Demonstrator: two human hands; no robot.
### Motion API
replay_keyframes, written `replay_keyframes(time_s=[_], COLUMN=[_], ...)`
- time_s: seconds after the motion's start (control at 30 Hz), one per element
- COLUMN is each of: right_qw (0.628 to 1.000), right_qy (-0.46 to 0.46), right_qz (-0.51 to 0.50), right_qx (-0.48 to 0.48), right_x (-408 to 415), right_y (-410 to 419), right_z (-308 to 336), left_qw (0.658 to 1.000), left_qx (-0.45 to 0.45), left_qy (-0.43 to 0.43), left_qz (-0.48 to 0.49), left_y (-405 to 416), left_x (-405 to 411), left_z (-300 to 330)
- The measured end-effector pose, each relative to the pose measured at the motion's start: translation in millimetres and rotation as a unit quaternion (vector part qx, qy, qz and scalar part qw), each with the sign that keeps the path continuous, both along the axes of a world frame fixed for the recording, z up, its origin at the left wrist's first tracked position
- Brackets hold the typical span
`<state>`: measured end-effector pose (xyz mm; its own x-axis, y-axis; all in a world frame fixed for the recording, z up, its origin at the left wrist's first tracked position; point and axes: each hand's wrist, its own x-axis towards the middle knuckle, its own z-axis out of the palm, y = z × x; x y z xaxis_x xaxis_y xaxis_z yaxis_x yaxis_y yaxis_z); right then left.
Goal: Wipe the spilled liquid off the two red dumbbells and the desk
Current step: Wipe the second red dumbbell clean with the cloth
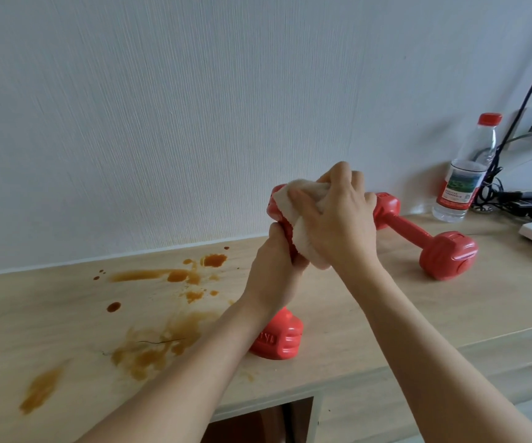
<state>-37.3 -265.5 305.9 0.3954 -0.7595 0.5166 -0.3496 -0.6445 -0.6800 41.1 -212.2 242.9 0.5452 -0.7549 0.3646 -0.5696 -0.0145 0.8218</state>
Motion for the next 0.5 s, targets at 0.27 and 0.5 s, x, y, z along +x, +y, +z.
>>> replay_keyframes(time_s=[0.27,0.5], right_qw=[0.97,0.968], right_qy=[-0.149,-0.088], right_qz=[0.031,0.06], right_qx=[0.192,0.229], right_x=[2.8,-4.0], right_y=[-28.5,-32.2], right_z=[-2.9,-29.9], left_qw=[0.999,0.995], left_qx=[0.016,0.02], left_qy=[0.031,0.096], left_qz=[0.011,0.016], left_y=[0.8,0.9], left_x=[1.1,8.4], left_z=[1.8,4.0])
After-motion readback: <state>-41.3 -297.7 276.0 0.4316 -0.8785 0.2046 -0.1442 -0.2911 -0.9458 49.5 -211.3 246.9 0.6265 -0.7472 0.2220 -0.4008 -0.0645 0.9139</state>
